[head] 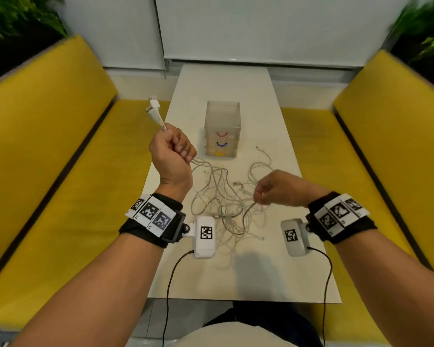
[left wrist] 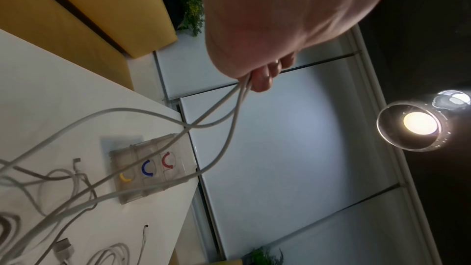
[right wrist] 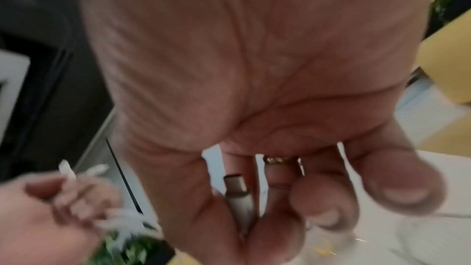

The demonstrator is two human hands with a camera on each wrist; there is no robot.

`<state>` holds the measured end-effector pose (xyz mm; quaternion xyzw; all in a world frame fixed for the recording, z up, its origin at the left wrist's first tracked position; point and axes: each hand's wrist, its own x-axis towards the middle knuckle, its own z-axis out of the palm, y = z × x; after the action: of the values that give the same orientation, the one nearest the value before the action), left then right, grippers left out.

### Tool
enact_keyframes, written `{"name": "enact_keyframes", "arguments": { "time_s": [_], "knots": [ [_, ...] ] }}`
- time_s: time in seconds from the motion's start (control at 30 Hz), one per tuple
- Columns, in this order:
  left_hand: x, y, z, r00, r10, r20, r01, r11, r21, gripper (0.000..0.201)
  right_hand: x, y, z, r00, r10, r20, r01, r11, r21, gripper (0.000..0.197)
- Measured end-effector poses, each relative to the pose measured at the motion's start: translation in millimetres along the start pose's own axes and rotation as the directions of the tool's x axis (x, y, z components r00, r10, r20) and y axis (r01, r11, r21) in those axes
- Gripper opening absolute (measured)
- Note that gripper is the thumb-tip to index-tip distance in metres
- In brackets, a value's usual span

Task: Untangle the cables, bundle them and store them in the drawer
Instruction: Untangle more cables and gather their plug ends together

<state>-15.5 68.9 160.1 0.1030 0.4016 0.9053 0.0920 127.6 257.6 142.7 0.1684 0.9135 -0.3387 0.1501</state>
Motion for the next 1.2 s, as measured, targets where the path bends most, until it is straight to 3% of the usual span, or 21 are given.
{"name": "enact_keyframes", "arguments": {
  "time_s": [0.1,0.2,0.33,0.47,0.57,0.7,0.93,0.97,1.03,1.2],
  "knots": [
    [-3,4,8,0.998,-0.019,0.059,0.018,1.000,0.017,0.016,-13,-28,-26,0.992,-0.113,-0.064,0.125,0.966,0.226,0.004],
    [-5,9,12,0.995,-0.025,0.099,0.024,1.000,0.016,0.015,-24,-48,-43,0.966,-0.233,-0.114,0.260,0.879,0.399,0.016],
    [-5,16,13,0.989,-0.015,0.148,0.013,1.000,0.016,0.016,-27,-66,-55,0.904,-0.312,-0.291,0.419,0.779,0.467,0.013],
    [-7,20,16,0.985,-0.026,0.170,0.024,1.000,0.016,0.016,-24,-80,-60,0.845,-0.316,-0.431,0.518,0.684,0.514,0.020],
    [-1,27,15,0.989,-0.010,0.146,0.013,1.000,-0.019,0.015,-24,-83,-67,0.799,-0.216,-0.562,0.543,0.661,0.518,0.016],
    [11,38,8,0.994,0.010,0.105,-0.005,0.999,-0.049,0.016,-27,-72,-87,0.682,-0.076,-0.727,0.596,0.634,0.493,0.017],
    [20,41,-3,0.997,0.021,0.068,-0.018,0.999,-0.046,0.016,-40,-60,-119,0.425,0.076,-0.902,0.722,0.572,0.389,0.021],
    [19,40,-3,0.997,0.023,0.073,-0.020,0.999,-0.037,0.015,-40,-61,-120,0.418,0.084,-0.905,0.730,0.561,0.389,0.022],
    [17,39,-2,0.995,0.027,0.091,-0.026,1.000,-0.012,0.015,-37,-64,-114,0.453,0.054,-0.890,0.720,0.566,0.400,0.023],
    [9,27,5,0.986,0.030,0.166,-0.038,0.998,0.045,0.015,-13,-84,-70,0.634,-0.095,-0.768,0.625,0.648,0.436,0.034]
  ]
}}
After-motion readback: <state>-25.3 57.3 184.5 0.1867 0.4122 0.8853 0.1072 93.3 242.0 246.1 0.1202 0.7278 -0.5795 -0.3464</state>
